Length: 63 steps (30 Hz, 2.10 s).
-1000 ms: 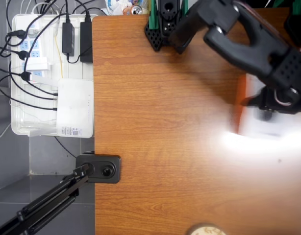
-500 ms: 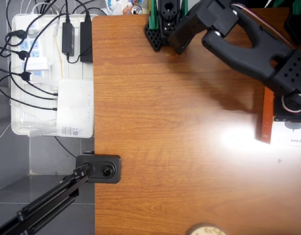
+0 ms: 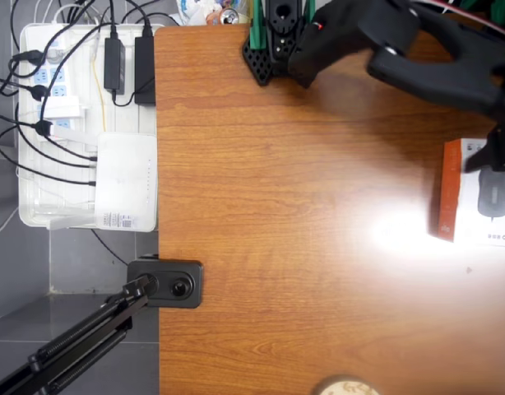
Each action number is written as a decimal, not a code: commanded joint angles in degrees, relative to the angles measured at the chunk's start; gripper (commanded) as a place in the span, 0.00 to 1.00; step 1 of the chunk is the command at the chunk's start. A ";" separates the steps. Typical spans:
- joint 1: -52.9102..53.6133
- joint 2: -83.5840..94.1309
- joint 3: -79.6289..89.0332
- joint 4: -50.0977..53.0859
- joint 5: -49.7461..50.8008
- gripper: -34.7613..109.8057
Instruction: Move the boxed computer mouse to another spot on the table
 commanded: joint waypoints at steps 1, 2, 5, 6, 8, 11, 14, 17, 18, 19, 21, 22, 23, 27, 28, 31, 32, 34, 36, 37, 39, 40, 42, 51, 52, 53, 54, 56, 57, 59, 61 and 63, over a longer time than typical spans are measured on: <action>-1.49 -6.15 -9.32 -0.44 -0.44 0.95; -1.58 -8.44 -11.69 -0.09 -0.53 0.95; -1.05 -13.97 -17.40 0.09 -0.35 0.95; -0.79 -15.47 -18.72 0.09 -0.09 0.95; -0.18 -18.28 -21.71 0.09 0.18 0.95; 1.05 -23.29 -29.00 1.58 0.35 0.95; 2.64 -27.77 -35.95 2.81 1.14 0.95; 3.60 -30.41 -38.32 3.16 2.11 0.93; 3.78 -30.94 -38.50 3.25 2.46 0.90; 3.87 -31.29 -38.58 3.43 2.72 0.87; 4.13 -31.90 -38.58 3.96 3.25 0.75; 4.22 -32.17 -38.58 4.31 3.78 0.68; 4.31 -32.52 -38.58 4.66 3.96 0.60; 5.71 -30.15 -33.66 4.75 4.48 0.24; 5.98 -29.62 -32.78 3.69 4.48 0.24; 7.65 -28.39 -35.68 5.89 5.63 0.24; 8.70 -26.72 -35.68 5.89 6.59 0.24; 11.95 -22.68 -36.12 6.15 9.67 0.24; 16.79 -18.11 -36.12 7.21 12.30 0.24; 19.78 -14.94 -34.10 7.38 13.18 0.24; 27.25 -7.21 -27.25 6.77 14.77 0.24; 31.55 -3.08 -23.38 6.33 15.21 0.24; 41.04 6.42 -12.13 4.22 15.47 0.24; 80.51 52.29 54.40 -9.14 21.36 0.24; 82.27 54.76 59.33 -9.67 21.62 0.24; 83.23 56.78 63.46 -10.02 21.53 0.24; 83.67 58.45 67.15 -10.37 21.18 0.24; 83.50 60.21 73.21 -11.95 19.95 0.24; 83.14 60.38 76.11 -13.54 19.42 0.24; 82.00 60.12 81.21 -17.93 19.16 0.24; 80.68 58.80 84.20 -21.36 18.72 0.24; 79.98 57.30 86.13 -24.17 18.54 0.24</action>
